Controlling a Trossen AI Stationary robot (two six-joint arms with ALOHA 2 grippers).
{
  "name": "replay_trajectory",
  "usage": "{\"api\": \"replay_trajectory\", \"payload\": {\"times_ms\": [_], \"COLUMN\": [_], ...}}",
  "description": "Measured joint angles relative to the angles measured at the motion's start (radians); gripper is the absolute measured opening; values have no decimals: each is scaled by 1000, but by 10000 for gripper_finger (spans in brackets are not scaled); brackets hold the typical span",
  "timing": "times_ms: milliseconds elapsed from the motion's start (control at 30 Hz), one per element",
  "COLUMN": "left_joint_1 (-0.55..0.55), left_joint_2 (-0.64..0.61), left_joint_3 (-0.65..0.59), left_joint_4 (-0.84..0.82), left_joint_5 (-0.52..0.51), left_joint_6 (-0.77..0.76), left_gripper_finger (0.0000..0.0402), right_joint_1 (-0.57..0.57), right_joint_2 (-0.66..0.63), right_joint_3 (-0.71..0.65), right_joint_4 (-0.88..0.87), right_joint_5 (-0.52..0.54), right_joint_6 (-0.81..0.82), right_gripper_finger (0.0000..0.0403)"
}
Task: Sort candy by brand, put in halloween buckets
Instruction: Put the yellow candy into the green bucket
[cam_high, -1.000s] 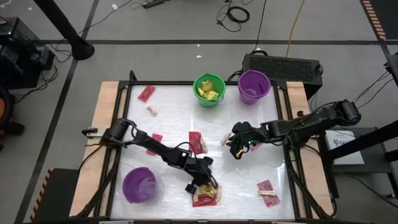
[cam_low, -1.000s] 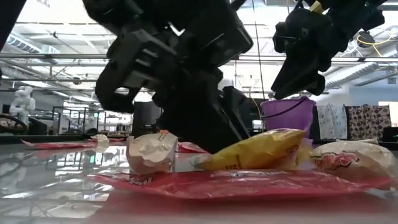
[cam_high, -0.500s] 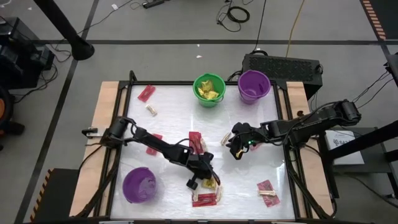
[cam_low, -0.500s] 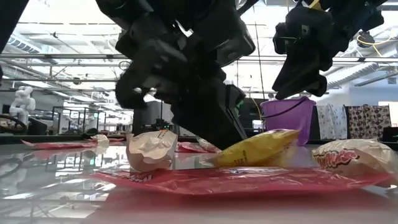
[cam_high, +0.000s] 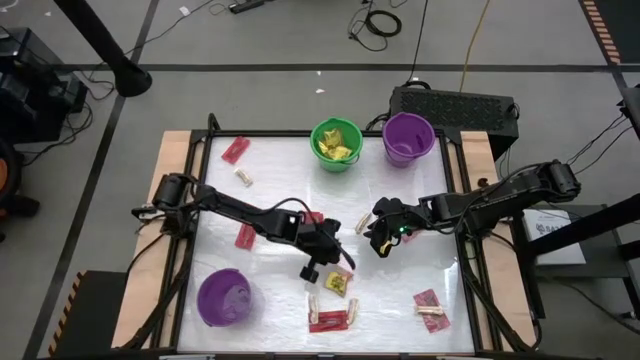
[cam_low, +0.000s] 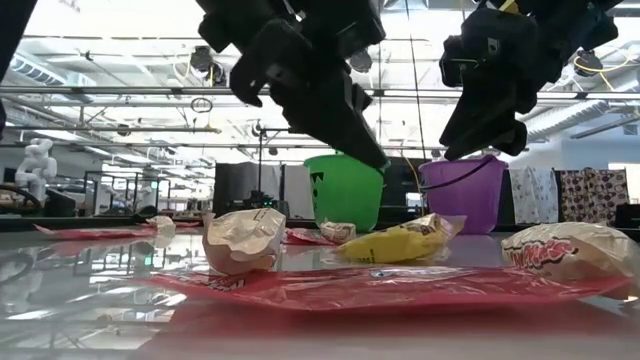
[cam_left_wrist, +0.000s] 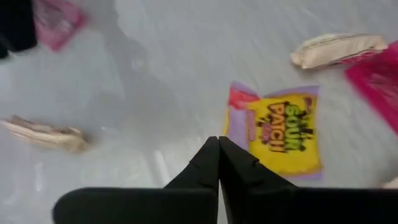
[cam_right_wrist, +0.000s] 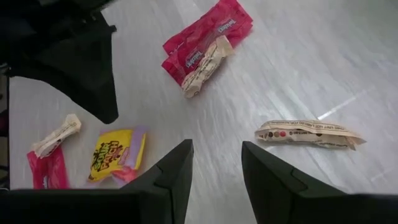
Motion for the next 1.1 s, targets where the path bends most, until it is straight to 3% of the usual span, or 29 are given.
{"api": "replay_trajectory", "payload": {"times_ms": [133,300,467,600,767,1100], "left_joint_1": [-10,-15,-14,-14,-13,2], "left_joint_2": [17,39,90,128,148,152], "left_joint_3": [0,0,0,0,1,1], "left_joint_4": [2,24,54,98,163,94], "left_joint_5": [3,10,119,132,120,139], "left_joint_6": [-8,-59,-142,-119,-63,-90], "left_gripper_finger": [50,133,215,256,271,271], "right_joint_1": [0,0,0,0,0,0], "right_joint_2": [0,0,0,0,0,0], "right_joint_3": [0,0,0,0,0,0], "right_joint_4": [0,1,6,8,3,1], "right_joint_5": [0,0,0,0,-4,-25], "right_joint_6": [1,1,2,2,12,13], "right_gripper_finger": [130,130,130,130,130,130]}}
